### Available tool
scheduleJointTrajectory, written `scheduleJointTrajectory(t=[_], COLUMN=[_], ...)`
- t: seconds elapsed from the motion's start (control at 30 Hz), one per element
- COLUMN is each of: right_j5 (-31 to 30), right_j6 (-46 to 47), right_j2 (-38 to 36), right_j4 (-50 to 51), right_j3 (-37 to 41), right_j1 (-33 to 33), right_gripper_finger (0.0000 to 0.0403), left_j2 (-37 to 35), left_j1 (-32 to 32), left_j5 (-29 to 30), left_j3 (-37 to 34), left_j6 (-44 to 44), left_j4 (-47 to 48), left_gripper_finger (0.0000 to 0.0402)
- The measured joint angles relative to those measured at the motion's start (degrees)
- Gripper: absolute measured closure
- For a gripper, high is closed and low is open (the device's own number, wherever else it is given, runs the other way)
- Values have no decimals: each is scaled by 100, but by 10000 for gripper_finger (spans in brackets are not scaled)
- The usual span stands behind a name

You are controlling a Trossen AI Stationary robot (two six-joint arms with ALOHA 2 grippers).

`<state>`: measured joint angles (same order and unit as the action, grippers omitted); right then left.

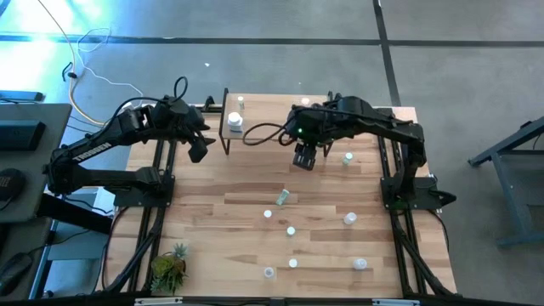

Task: Pick and place medicine bottles onto shelf by color
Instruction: Put the top transparent pill bottle on the shelf

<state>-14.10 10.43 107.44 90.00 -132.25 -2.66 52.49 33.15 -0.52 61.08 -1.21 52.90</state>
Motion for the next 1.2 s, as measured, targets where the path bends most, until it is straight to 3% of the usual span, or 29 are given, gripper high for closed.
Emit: scheduleJointTrajectory(t=[0.17,0.3,0.77,1.2], right_j5=[-423,-473,-26,985], right_j6=[126,294,1377,2470], right_j2=[2,-193,-2224,-3927], right_j4=[-7,-13,-1506,-1723], right_j3=[17,781,4077,6163], right_j1=[191,249,245,245], right_gripper_finger=[197,197,197,196], left_j2=[0,0,0,0], left_j1=[0,2,2,2], left_j5=[-142,-142,-141,-141], left_j3=[0,0,0,0], left_j6=[103,277,292,-33], left_j4=[2,3,4,4], left_gripper_finger=[172,172,172,172])
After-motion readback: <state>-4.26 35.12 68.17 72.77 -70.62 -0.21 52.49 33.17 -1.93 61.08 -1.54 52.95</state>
